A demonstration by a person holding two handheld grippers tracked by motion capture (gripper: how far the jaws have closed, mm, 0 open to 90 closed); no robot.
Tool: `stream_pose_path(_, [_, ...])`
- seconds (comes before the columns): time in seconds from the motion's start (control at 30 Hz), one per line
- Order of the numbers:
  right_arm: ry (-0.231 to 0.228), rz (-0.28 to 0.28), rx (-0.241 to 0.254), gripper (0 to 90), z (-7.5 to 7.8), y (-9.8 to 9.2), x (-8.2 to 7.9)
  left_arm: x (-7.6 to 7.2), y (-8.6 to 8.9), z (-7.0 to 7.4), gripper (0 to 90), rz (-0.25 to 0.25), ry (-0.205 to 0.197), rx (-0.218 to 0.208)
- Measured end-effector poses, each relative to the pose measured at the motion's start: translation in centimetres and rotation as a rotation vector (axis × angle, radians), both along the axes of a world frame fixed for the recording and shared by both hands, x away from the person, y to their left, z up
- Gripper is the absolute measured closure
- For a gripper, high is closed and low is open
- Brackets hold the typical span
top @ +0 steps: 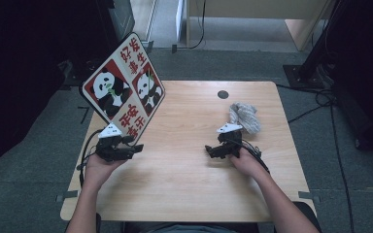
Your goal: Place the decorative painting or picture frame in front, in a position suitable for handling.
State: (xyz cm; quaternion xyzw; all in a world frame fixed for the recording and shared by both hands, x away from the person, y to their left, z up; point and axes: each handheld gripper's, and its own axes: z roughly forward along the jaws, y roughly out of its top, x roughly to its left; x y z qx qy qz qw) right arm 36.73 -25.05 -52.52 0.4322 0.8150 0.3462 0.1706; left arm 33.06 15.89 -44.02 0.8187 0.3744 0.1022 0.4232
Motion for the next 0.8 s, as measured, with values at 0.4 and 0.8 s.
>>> stream_pose_path(0.4, [0.003,-0.001,0.001,0.0,0.0,0.0,0.0,-0.7,3.0,0.7,43.7,0.076,-0.024,-0.043])
stream_pose_path(0.8, [0.002,-0.002,0.001,0.0,0.0,0.0,0.0,-0.8,5.1,1.5,46.0,0.146,-0.027,-0.052])
